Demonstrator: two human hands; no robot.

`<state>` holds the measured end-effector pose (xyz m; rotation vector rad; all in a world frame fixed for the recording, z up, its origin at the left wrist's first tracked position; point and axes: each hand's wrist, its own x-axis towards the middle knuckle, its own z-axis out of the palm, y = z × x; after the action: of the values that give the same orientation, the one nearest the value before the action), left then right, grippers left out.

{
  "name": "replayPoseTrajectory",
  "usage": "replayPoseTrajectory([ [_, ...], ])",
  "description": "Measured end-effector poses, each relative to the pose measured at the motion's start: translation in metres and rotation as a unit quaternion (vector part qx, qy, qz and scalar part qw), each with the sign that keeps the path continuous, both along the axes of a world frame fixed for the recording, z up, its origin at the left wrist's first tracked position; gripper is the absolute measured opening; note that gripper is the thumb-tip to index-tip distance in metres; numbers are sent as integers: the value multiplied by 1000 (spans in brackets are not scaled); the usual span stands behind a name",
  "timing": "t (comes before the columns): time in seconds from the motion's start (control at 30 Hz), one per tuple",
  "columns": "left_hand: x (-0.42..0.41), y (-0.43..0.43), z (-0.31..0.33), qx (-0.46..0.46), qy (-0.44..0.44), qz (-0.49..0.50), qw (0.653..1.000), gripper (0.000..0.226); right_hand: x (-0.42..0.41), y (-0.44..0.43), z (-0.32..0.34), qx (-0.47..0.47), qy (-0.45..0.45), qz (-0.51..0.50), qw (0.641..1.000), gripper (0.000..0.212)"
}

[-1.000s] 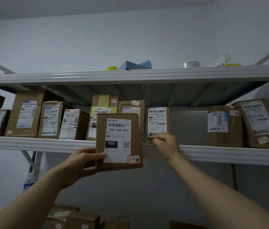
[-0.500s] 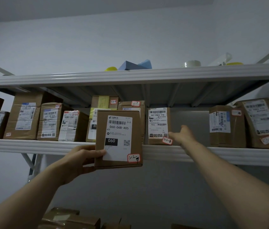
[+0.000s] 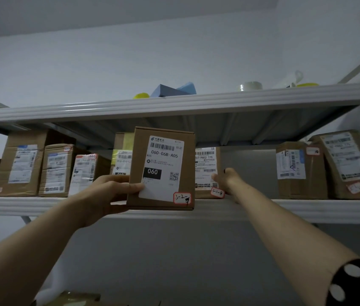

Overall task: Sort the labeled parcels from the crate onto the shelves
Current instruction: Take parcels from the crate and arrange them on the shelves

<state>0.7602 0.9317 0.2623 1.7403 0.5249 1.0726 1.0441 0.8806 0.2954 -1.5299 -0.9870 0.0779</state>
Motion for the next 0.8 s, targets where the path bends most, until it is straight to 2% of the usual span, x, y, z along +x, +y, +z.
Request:
replayPoseTrajectory([
  [0.07, 11, -4, 6, 12, -1, -8, 1000, 52, 5, -3, -2, 80, 36, 9, 996, 38],
  [0.13, 27, -10, 13, 16, -7, -18, 1000, 47, 9, -16, -4, 168, 48, 24, 984, 29],
  [0.2, 47, -17, 18, 13, -18, -38, 999, 44, 16, -36, -7, 223, 74, 92, 968, 27],
  [0.27, 71, -24, 22, 11, -27, -64, 998, 38, 23, -60, -13, 222, 75, 155, 960, 44],
  [0.33, 99, -33, 23, 13, -37, -82, 996, 28, 34, -80, -21, 192, 39, 161, 967, 52],
  [0.37, 113, -38, 22, 17, -41, -90, 995, 24, 42, -89, -25, 175, 20, 155, 972, 50],
  [0.47, 156, -54, 19, 27, -70, -106, 992, 19, 59, -112, -33, 162, -7, 136, 977, 19],
  [0.6, 203, -71, 14, 69, -89, -73, 991, 30, 82, -129, -39, 204, 20, 80, 975, 28],
  [0.8, 233, -72, 8, 137, -24, -65, 988, 58, 89, -146, -49, 186, -53, -9, 981, 45],
])
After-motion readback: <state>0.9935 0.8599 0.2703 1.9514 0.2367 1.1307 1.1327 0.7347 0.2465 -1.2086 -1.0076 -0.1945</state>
